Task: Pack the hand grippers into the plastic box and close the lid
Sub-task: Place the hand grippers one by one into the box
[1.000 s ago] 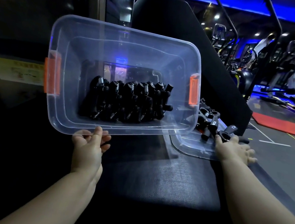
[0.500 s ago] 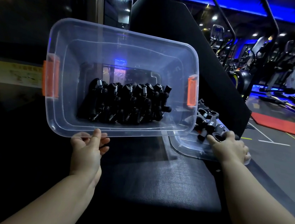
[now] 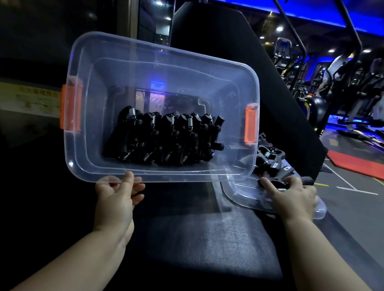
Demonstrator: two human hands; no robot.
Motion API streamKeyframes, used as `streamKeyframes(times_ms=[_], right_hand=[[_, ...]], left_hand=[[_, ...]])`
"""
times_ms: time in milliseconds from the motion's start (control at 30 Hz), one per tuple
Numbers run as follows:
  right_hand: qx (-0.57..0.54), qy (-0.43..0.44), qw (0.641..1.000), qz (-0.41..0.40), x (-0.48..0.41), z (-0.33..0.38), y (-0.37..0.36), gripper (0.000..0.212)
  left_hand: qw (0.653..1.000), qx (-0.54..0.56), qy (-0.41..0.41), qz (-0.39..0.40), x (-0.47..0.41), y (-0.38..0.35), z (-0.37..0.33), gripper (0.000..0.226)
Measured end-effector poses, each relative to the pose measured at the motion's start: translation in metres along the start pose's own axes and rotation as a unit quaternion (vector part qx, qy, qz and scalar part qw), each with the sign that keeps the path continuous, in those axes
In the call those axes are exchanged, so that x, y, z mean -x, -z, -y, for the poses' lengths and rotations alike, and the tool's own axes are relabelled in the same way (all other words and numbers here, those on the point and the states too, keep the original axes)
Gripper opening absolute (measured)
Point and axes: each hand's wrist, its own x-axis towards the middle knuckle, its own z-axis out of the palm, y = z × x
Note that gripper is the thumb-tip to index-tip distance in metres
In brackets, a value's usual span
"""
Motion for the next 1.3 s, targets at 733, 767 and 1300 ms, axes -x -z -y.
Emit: streamKeyframes(times_ms=[733, 767, 1300], right_hand=[[-0.163, 0.030, 0.982, -0.095, 0.004, 0.006, 0.006, 0.074], [-0.178, 0.037, 0.978, -0.105, 0.005, 0.006, 0.006, 0.071], [-0.396, 0.157, 0.885, -0.189, 0.027, 0.042, 0.020, 0.060]], left_hand=[[1.000, -0.004, -0.001, -0.003, -0.001, 0.000, 0.001, 0.015], [1.000, -0.003, 0.000, -0.004, -0.001, 0.000, 0.000, 0.014], [1.000, -0.007, 0.005, -0.004, 0.000, -0.002, -0.003, 0.014]])
